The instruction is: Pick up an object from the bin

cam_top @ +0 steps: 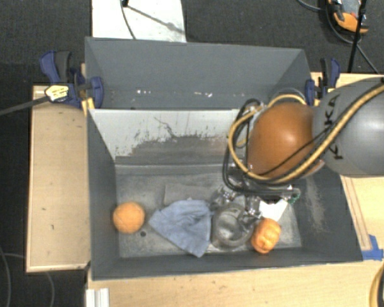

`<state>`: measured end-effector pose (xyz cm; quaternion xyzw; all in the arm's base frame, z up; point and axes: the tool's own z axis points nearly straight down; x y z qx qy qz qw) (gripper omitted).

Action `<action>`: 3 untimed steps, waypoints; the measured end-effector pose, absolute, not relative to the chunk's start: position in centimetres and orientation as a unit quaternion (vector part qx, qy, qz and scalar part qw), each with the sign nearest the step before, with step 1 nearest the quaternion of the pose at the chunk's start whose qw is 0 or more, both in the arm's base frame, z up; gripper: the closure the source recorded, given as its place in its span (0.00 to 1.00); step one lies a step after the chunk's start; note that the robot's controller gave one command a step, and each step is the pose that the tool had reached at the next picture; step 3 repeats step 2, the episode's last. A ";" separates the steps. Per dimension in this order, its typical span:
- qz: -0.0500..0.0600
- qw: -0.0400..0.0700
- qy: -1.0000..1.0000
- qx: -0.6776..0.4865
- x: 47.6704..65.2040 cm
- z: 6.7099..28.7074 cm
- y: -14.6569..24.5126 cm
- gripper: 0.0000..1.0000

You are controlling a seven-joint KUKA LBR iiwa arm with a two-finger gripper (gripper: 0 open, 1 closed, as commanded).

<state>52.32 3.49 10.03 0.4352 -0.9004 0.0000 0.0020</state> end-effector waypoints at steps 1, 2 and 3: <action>-0.001 0.001 -0.900 0.435 52.2 10.4 3.5 1.00; -0.001 -0.002 -0.900 0.435 52.2 12.2 3.5 1.00; -0.001 -0.002 -0.900 0.435 52.2 12.2 3.5 1.00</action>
Offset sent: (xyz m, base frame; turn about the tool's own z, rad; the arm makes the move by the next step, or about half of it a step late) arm -0.0001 -0.0001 0.0172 0.0000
